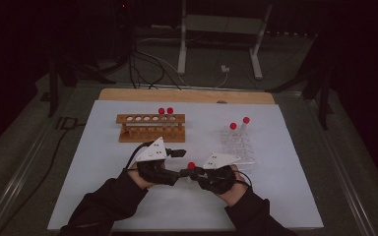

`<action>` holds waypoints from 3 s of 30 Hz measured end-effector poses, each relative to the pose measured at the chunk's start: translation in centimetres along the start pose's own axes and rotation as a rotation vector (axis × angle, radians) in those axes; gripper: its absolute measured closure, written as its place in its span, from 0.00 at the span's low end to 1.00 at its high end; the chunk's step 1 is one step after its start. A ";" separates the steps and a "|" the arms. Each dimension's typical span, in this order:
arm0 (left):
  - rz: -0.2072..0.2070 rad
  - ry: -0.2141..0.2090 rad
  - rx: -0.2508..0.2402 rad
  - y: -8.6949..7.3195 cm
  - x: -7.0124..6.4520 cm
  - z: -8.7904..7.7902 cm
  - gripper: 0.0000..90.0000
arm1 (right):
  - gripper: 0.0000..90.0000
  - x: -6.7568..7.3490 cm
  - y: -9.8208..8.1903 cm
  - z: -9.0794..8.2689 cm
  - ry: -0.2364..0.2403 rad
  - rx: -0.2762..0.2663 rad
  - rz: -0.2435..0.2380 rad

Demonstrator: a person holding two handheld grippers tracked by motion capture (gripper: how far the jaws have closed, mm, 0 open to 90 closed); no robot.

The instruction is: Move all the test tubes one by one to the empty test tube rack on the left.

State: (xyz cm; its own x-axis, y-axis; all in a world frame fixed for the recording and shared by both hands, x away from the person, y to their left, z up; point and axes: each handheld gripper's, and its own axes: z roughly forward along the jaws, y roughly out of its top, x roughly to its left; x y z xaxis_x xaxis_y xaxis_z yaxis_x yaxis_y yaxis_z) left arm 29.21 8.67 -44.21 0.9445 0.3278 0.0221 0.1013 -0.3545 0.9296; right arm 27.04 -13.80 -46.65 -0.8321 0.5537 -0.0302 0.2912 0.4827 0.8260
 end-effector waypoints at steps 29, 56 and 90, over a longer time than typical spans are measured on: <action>0.019 -0.015 0.043 -0.4 0.0 1.2 0.80 | 0.83 0.1 0.1 -0.1 0.010 -0.005 0.002; -0.002 0.167 0.033 0.6 3.5 -2.6 0.80 | 0.13 -2.0 -0.2 -2.8 -0.048 -0.118 0.081; -0.061 0.435 -0.034 3.7 10.1 -5.9 0.80 | 0.00 -2.6 -0.2 -4.2 -0.101 -0.194 0.087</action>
State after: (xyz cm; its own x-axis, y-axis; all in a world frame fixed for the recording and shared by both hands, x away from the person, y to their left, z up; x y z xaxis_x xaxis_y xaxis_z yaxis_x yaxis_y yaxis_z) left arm 37.31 15.81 -38.40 0.7165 0.6883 0.1134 0.1353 -0.2966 0.9454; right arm 27.19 -18.24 -44.38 -0.7534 0.6576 -0.0026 0.2554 0.2962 0.9204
